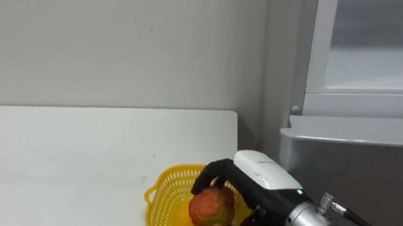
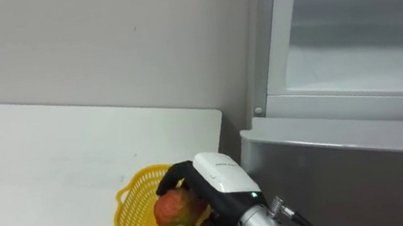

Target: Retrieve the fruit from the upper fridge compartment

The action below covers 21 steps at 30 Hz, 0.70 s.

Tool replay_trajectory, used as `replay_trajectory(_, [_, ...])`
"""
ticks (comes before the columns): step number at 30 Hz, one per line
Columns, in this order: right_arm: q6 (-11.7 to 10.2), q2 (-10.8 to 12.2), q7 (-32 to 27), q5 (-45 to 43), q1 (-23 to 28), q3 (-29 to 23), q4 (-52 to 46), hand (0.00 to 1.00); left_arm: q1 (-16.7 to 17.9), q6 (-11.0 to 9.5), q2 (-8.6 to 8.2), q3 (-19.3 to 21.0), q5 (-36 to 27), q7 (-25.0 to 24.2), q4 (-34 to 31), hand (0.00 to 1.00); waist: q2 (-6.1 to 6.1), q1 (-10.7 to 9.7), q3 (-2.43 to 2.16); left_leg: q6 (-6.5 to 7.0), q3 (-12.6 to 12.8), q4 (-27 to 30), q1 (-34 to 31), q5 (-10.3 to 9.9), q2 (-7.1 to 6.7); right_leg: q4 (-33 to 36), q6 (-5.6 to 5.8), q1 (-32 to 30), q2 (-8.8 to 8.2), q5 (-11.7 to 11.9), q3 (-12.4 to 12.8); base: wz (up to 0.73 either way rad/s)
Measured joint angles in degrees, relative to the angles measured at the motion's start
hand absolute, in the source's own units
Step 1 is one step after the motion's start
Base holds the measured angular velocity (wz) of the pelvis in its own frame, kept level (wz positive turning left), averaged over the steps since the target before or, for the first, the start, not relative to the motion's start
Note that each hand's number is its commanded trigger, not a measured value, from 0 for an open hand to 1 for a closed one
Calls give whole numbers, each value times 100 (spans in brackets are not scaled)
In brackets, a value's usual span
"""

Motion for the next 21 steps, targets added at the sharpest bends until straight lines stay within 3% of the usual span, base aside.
replay_trajectory(21, [46, 12, 0, 219, 0, -116, 12, 0, 79, 100, -9, -2, -1, 61, -216, 0, 8, -9, -8, 44, -34, -1, -22, 25, -52, 18, 18, -10, -54, -4, -28, 0])
